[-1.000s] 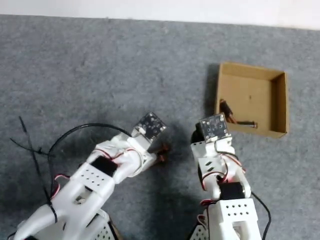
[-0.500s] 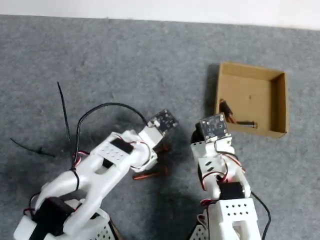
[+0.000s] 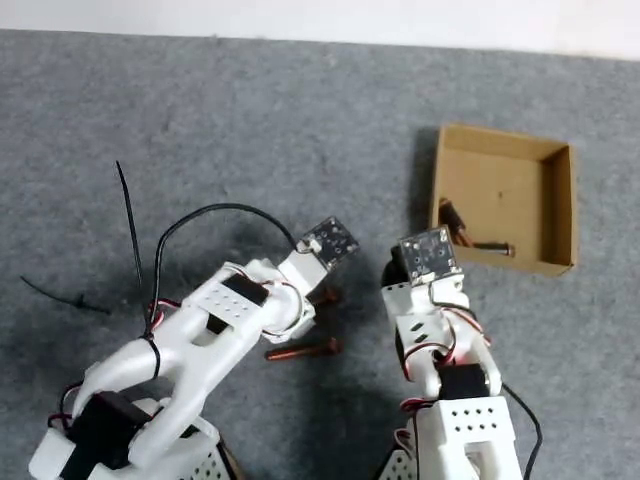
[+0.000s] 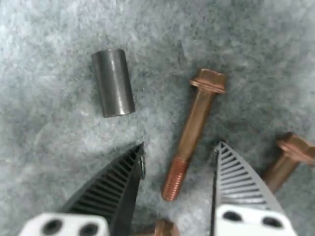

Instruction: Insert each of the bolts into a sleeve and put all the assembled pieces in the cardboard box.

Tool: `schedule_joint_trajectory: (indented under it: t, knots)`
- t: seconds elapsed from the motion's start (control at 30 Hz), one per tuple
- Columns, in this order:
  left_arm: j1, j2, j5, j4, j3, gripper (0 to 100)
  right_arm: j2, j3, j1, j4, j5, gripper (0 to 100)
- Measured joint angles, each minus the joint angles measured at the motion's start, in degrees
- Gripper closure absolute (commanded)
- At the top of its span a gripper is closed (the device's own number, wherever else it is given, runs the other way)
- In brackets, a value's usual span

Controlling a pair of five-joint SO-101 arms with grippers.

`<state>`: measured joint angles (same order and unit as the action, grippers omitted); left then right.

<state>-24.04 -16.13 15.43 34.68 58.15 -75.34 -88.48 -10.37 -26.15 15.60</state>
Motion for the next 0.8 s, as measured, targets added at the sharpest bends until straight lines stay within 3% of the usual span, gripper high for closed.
schedule_joint_trajectory:
  t: [0.3,0.57,0.8]
  knots:
    - [0.00,0.09,3.96,2.64,-1.41,79,0.00,0.00,0.00,0.00,0.00,99.4]
    - [-0.53,0.09,3.96,2.99,-1.41,96,0.00,0.00,0.00,0.00,0.00,99.4]
    - [-0.53,0.18,4.04,2.99,-1.41,99,0.00,0.00,0.00,0.00,0.00,99.4]
